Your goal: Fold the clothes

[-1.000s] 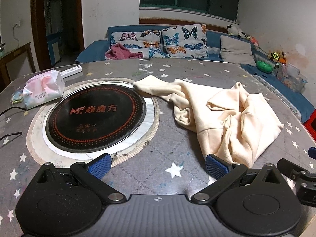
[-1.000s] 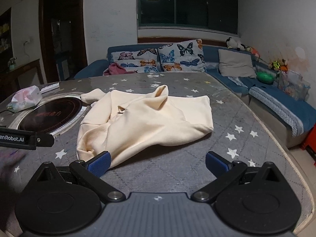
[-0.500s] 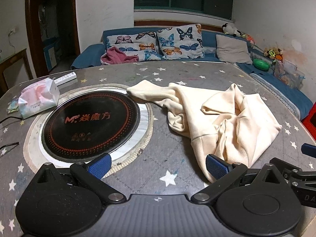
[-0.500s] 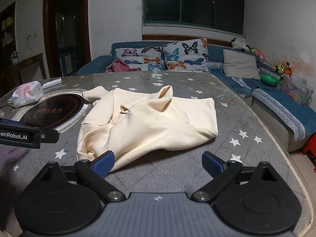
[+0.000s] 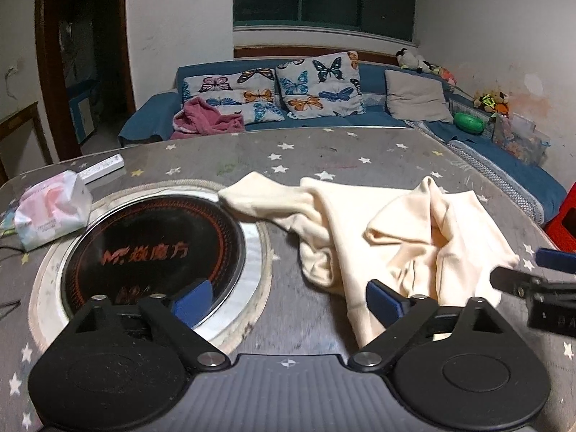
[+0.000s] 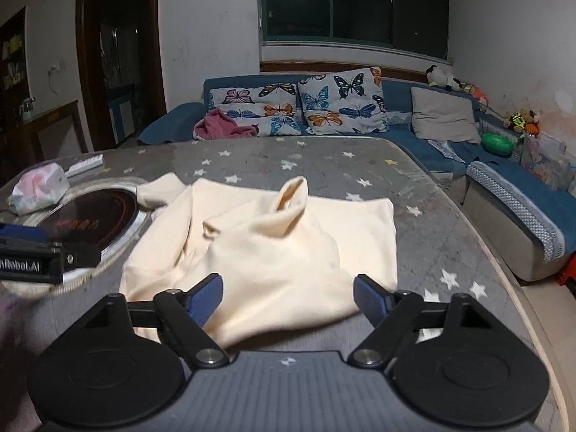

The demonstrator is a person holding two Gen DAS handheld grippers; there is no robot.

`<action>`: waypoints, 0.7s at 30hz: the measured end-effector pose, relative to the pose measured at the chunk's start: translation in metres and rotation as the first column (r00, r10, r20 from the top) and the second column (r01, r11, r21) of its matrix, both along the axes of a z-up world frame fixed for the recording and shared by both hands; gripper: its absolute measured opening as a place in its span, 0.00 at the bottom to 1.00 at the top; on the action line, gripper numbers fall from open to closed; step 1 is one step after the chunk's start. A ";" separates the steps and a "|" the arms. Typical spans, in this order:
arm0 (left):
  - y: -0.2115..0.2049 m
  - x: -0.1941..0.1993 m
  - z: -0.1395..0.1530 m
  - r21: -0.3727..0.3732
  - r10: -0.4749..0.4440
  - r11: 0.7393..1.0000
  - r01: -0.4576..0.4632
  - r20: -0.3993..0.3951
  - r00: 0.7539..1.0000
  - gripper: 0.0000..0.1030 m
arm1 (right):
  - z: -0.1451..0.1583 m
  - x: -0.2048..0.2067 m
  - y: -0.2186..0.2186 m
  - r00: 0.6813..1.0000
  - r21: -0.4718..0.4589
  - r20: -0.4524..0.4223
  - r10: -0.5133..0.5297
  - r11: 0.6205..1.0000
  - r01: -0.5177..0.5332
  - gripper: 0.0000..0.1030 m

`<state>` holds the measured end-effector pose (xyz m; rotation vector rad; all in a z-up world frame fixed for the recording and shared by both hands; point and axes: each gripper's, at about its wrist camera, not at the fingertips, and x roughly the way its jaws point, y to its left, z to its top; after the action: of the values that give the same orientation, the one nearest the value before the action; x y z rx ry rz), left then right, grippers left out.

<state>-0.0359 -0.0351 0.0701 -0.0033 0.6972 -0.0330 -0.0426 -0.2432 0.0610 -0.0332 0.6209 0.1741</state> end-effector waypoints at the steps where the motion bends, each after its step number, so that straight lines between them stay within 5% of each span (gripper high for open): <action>1: 0.000 0.004 0.000 -0.002 -0.006 1.000 0.006 -0.004 1.000 0.86 | 0.001 0.006 -0.001 1.000 0.005 -0.002 0.001 1.000 -0.001 0.72; 14: -0.006 0.063 0.000 -0.077 -0.087 0.993 0.087 0.000 0.996 0.66 | -0.004 0.096 -0.001 0.997 0.058 -0.079 -0.006 0.998 0.011 0.39; 21: -0.019 0.095 -0.017 -0.059 -0.128 0.990 0.125 -0.042 0.991 0.63 | -0.019 0.122 0.001 0.992 0.077 -0.125 -0.014 0.997 0.024 0.31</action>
<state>0.0588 -0.0543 0.0536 -0.0137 0.7415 -0.1747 0.0799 -0.2419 0.0416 0.0601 0.7381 0.1829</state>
